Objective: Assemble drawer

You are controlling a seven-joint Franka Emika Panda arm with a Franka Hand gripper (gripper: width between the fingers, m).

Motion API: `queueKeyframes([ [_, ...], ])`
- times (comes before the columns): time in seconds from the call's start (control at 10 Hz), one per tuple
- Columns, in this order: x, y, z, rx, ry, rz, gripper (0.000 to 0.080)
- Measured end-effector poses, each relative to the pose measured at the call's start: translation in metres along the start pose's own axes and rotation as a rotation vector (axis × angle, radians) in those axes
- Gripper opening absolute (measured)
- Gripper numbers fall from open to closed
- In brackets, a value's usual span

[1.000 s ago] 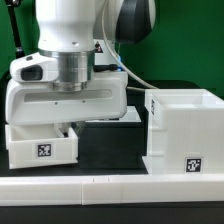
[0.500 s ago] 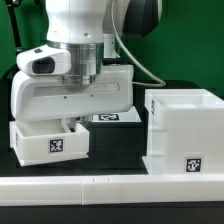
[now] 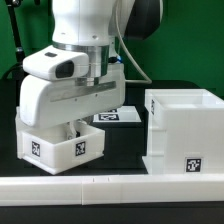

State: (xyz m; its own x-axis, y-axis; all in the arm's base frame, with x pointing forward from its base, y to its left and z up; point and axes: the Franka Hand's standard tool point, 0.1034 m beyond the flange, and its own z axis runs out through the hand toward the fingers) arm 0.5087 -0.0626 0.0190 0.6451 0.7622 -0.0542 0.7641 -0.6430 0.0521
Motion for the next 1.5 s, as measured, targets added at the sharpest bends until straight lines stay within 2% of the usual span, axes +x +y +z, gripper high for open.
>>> queueKeyframes([
  [0.4, -0.003, 0.002, 0.001, -0.004, -0.008, -0.225, 0.0042],
  [0.6, 0.002, 0.002, 0.000, -0.013, -0.022, -0.404, 0.0042],
  [0.8, 0.010, 0.000, 0.000, -0.005, -0.038, -0.530, 0.0042],
  [0.9, 0.008, 0.001, 0.000, -0.003, -0.042, -0.602, 0.0042],
  [1.3, 0.007, 0.001, 0.001, 0.001, -0.043, -0.611, 0.0042],
  [1.5, 0.023, -0.001, -0.003, 0.000, -0.033, -0.609, 0.0042],
])
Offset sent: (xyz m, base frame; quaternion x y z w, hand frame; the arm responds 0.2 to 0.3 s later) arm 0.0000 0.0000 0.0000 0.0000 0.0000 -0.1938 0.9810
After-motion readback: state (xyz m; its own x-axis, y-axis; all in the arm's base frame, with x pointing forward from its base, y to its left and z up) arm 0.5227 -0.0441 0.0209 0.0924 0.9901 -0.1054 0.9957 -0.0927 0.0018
